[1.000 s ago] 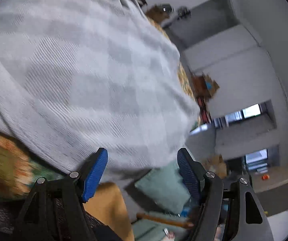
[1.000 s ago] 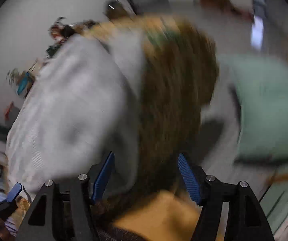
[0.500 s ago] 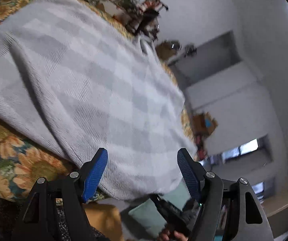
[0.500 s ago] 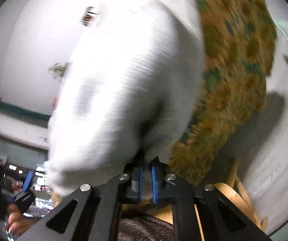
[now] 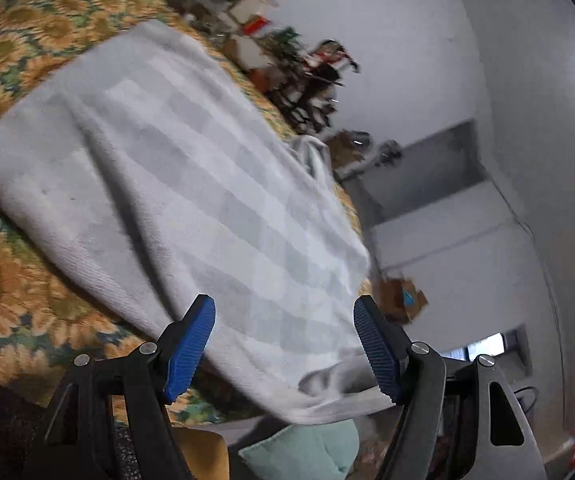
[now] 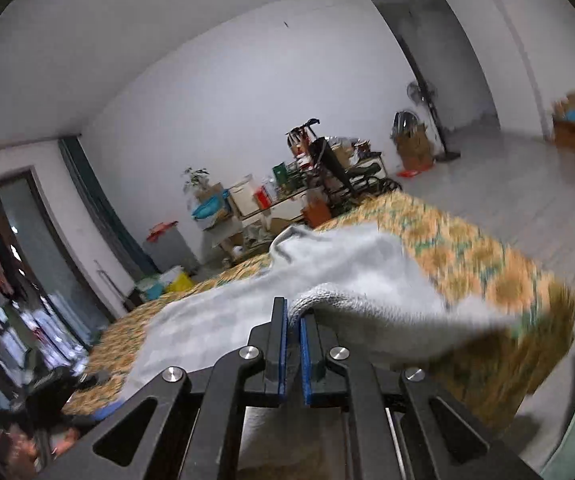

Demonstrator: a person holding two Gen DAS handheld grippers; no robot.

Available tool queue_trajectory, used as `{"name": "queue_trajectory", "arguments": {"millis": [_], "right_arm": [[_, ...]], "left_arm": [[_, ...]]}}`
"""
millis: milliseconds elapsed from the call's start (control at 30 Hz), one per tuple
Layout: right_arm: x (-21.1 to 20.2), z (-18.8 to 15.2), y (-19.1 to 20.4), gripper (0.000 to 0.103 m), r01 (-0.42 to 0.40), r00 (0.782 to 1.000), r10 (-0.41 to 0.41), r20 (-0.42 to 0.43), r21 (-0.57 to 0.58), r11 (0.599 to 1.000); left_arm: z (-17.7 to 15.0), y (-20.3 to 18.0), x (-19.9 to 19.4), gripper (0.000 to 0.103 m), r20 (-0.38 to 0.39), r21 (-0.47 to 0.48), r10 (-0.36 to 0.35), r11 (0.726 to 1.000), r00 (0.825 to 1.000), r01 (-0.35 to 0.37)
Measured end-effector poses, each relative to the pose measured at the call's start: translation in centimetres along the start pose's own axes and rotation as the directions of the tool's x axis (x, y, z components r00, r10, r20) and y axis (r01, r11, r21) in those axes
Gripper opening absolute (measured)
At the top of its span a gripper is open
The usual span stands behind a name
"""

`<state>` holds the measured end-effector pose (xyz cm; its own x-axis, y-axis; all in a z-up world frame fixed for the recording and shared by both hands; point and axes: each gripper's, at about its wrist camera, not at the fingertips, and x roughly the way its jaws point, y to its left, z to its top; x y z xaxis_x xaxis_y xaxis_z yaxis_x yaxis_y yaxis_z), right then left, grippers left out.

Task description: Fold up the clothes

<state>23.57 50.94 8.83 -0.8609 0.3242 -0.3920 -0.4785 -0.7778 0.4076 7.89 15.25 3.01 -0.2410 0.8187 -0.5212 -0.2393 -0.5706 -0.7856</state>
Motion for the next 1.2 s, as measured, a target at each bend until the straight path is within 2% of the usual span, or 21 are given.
{"name": "queue_trajectory", "arguments": {"millis": [200, 333, 400, 500, 533, 567, 633, 667, 700, 767, 867, 900, 933, 1000, 1033, 1133, 1200], "right_arm": [[8.6, 3.8, -1.2, 0.006, 0.037, 0.999, -0.037, -0.004, 0.014, 0.999], [13.5, 6.1, -2.2, 0.006, 0.112, 0.994, -0.111, -0.019, 0.01, 0.994], [15.5, 6.6, -3.1, 0.006, 0.16, 0.986, -0.159, -0.053, 0.017, 0.987], [18.9, 5.3, -4.3, 0.017, 0.269, 0.948, -0.258, -0.186, 0.038, 0.962], [19.6, 4.8, -4.4, 0.032, 0.292, 0.935, -0.277, -0.222, 0.036, 0.956], [19.6, 4.1, -3.8, 0.044, 0.284, 0.934, -0.273, -0.231, 0.019, 0.959], [18.9, 2.5, -1.6, 0.051, 0.22, 0.944, -0.224, -0.242, -0.045, 0.975], [18.6, 1.9, -0.3, 0.053, 0.174, 0.951, -0.188, -0.247, -0.079, 0.982], [18.3, 1.1, 1.0, 0.06, 0.126, 0.955, -0.152, -0.255, -0.116, 0.985], [18.2, -0.9, 3.7, 0.066, 0.021, 0.952, -0.076, -0.298, -0.184, 0.983], [18.3, -3.9, 7.7, 0.068, -0.136, 0.924, 0.022, -0.382, -0.272, 0.953], [18.6, -5.0, 8.8, 0.068, -0.173, 0.913, 0.038, -0.406, -0.302, 0.937], [19.0, -5.9, 9.8, 0.068, -0.204, 0.904, 0.049, -0.424, -0.33, 0.922], [19.9, -7.1, 11.1, 0.068, -0.227, 0.899, 0.051, -0.435, -0.364, 0.903], [20.4, -7.5, 11.4, 0.068, -0.237, 0.894, 0.057, -0.445, -0.362, 0.902], [21.0, -8.1, 11.7, 0.068, -0.279, 0.875, 0.1, -0.474, -0.325, 0.903], [20.7, -7.8, 11.7, 0.068, -0.279, 0.879, 0.103, -0.466, -0.326, 0.903]], "left_arm": [[1.6, 1.3, -0.5, 0.072, 0.082, -0.077, 0.104, 0.992, 0.991, -0.098], [3.3, 1.4, -0.2, 0.072, 0.132, -0.112, 0.181, 0.98, 0.975, -0.167], [4.3, 1.6, 0.4, 0.072, 0.134, -0.14, 0.242, 0.965, 0.961, -0.223], [6.0, 2.1, 2.0, 0.072, 0.101, -0.188, 0.338, 0.93, 0.936, -0.316], [6.5, 2.3, 2.6, 0.072, 0.074, -0.199, 0.37, 0.915, 0.926, -0.35], [7.0, 2.6, 3.4, 0.072, 0.028, -0.204, 0.416, 0.893, 0.909, -0.402], [8.1, 3.1, 5.0, 0.072, -0.065, -0.201, 0.496, 0.843, 0.866, -0.498], [8.4, 3.3, 5.9, 0.072, -0.11, -0.181, 0.51, 0.833, 0.853, -0.522], [8.7, 3.6, 6.9, 0.072, -0.155, -0.16, 0.524, 0.823, 0.837, -0.545], [8.8, 3.9, 8.7, 0.072, -0.226, -0.126, 0.538, 0.811, 0.812, -0.572], [8.4, 2.7, 9.6, 0.072, -0.187, -0.041, 0.594, 0.791, 0.783, -0.61], [8.2, 2.2, 9.9, 0.067, -0.173, 0.006, 0.62, 0.778, 0.766, -0.628], [8.0, 1.9, 10.1, 0.057, -0.154, 0.04, 0.638, 0.767, 0.755, -0.64], [7.8, 2.0, 9.4, 0.007, -0.096, 0.03, 0.629, 0.777, 0.772, -0.629], [7.7, 2.2, 9.0, 0.007, -0.07, 0.015, 0.618, 0.785, 0.783, -0.619], [7.9, 4.3, 7.1, 0.005, -0.026, -0.12, 0.542, 0.833, 0.84, -0.54], [8.3, 4.8, 6.1, 0.005, 0.004, -0.168, 0.51, 0.848, 0.86, -0.502]]}}
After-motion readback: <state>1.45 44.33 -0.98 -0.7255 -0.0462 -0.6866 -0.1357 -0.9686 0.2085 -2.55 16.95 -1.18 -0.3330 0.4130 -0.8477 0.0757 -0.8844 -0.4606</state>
